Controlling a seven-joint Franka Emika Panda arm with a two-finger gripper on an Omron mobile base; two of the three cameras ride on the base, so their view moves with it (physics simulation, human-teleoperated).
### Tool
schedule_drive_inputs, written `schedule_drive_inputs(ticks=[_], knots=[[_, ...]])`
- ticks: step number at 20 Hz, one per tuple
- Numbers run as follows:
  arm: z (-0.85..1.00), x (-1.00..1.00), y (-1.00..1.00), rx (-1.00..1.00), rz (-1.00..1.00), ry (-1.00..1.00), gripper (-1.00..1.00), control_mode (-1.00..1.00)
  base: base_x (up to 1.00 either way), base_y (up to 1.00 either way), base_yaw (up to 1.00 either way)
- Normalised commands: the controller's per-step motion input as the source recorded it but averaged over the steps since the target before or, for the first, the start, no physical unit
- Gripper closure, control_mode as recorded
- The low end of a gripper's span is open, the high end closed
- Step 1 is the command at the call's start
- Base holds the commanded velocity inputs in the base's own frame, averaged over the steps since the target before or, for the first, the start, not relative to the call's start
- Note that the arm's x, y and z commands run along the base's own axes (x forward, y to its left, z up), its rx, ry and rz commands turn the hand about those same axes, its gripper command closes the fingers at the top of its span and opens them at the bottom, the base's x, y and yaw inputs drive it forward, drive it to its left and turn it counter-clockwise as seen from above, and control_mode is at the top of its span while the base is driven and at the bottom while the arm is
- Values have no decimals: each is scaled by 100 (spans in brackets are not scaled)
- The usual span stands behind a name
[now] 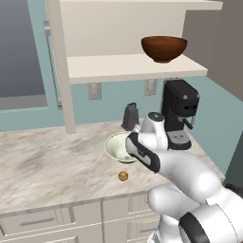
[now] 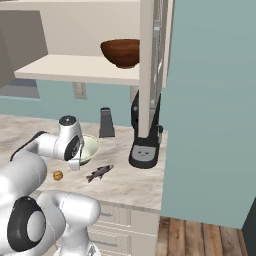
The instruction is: Pick both bowls and place them on the counter. Then place the fish in one bowl and place the cookie dough ball in the other bowl.
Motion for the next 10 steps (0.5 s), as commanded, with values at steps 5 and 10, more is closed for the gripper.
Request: schedule_drive_inputs(ticks=[5, 10], knots=[[39, -26, -5, 0, 0, -21, -100, -100, 0, 0, 0], [38, -45, -11, 0, 0, -25, -100, -100, 0, 0, 0]])
